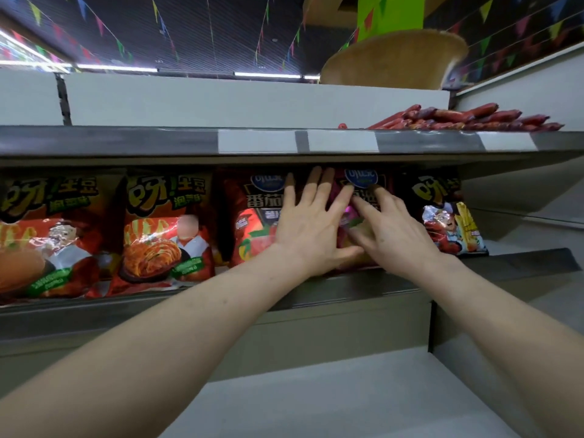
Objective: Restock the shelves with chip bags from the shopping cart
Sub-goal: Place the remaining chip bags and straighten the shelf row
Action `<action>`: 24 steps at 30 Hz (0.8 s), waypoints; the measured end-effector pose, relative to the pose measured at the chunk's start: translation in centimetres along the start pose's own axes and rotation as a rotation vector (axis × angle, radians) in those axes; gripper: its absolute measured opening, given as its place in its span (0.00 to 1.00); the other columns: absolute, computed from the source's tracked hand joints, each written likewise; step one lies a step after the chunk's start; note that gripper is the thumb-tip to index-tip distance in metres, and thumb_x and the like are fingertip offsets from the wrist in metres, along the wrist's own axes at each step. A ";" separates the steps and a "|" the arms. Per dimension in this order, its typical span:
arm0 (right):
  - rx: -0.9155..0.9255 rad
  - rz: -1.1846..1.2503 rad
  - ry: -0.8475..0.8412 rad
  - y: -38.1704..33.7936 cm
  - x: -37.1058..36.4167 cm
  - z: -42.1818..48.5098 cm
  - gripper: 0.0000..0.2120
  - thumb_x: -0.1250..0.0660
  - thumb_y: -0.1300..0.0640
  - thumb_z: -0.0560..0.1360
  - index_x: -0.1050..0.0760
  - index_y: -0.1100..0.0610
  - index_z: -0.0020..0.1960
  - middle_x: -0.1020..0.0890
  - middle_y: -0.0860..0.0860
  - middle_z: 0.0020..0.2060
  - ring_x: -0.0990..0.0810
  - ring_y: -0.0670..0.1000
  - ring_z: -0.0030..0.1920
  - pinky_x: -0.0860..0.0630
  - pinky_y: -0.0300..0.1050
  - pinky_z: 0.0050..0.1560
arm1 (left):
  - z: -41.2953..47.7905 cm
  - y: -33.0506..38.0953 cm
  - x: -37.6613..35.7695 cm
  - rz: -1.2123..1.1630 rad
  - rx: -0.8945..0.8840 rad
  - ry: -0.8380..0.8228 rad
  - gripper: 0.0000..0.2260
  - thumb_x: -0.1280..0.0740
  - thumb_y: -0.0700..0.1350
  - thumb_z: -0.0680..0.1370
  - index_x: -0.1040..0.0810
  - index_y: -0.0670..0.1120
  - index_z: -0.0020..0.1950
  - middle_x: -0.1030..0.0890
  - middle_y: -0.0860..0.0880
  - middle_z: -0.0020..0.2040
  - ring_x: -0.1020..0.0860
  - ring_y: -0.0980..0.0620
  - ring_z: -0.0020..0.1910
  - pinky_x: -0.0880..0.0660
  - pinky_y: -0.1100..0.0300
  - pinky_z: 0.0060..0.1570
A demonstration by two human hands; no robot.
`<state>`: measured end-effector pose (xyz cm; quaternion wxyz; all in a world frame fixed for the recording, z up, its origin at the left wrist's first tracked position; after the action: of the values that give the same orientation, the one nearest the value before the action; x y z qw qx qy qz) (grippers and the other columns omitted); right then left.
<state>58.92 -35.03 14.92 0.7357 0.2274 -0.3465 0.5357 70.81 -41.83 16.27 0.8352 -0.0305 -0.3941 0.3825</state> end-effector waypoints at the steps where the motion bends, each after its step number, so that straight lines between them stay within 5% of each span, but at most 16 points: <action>1: 0.006 0.012 0.012 0.9 0.1 0.1 0.28 0.41 0.48 0.80 0.43 0.51 0.78 0.44 0.59 0.76 0.45 0.59 0.75 0.33 0.58 0.65 | 0.8 1.0 0.1 -0.003 -0.005 0.004 0.43 0.43 0.72 0.73 0.53 0.51 0.79 0.45 0.42 0.78 0.51 0.43 0.77 0.56 0.38 0.72; 6: -0.052 0.019 0.142 8.8 1.5 0.4 0.25 0.39 0.51 0.80 0.37 0.54 0.75 0.36 0.61 0.71 0.38 0.62 0.71 0.34 0.60 0.65 | 4.4 6.7 -0.4 -0.011 0.001 -0.004 0.43 0.42 0.71 0.73 0.54 0.50 0.79 0.43 0.42 0.77 0.46 0.43 0.76 0.54 0.41 0.73; 11: -0.241 0.141 -0.023 17.0 0.9 0.9 0.25 0.39 0.45 0.79 0.38 0.55 0.71 0.35 0.61 0.68 0.34 0.64 0.68 0.31 0.58 0.63 | 7.3 13.0 -1.5 -0.014 -0.002 -0.032 0.38 0.43 0.67 0.76 0.54 0.51 0.80 0.47 0.43 0.79 0.51 0.44 0.77 0.58 0.42 0.73; 17: -0.120 0.234 -0.111 19.3 0.0 2.1 0.24 0.42 0.41 0.79 0.37 0.52 0.70 0.29 0.58 0.61 0.25 0.61 0.58 0.25 0.54 0.54 | 9.7 16.5 -3.8 -0.021 0.097 -0.171 0.35 0.42 0.64 0.78 0.50 0.50 0.79 0.40 0.42 0.75 0.42 0.43 0.74 0.51 0.44 0.73; 20: -0.229 0.359 -0.052 21.9 0.4 3.1 0.19 0.45 0.46 0.82 0.31 0.57 0.65 0.25 0.61 0.58 0.24 0.62 0.55 0.27 0.51 0.51 | 10.4 17.8 -4.2 -0.048 0.105 -0.068 0.35 0.43 0.64 0.78 0.49 0.50 0.79 0.38 0.42 0.74 0.40 0.42 0.72 0.47 0.46 0.72; 24: -0.414 0.405 -0.245 23.7 -1.0 6.0 0.17 0.45 0.55 0.83 0.26 0.63 0.64 0.24 0.63 0.63 0.25 0.61 0.58 0.28 0.49 0.55 | 11.9 18.8 -5.1 -0.094 0.137 -0.044 0.31 0.46 0.64 0.79 0.47 0.51 0.78 0.35 0.44 0.71 0.38 0.43 0.70 0.48 0.45 0.70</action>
<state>34.75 -32.23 17.24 0.5974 0.0618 -0.5725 0.5581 49.14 -34.90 14.55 0.8435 0.0535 -0.3862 0.3694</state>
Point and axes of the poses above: each hand's wrist, its own z-axis towards the middle knuckle, its own x-axis out of the back of the hand, y = z × x, the point moved 3 cm from there along z, towards the middle knuckle
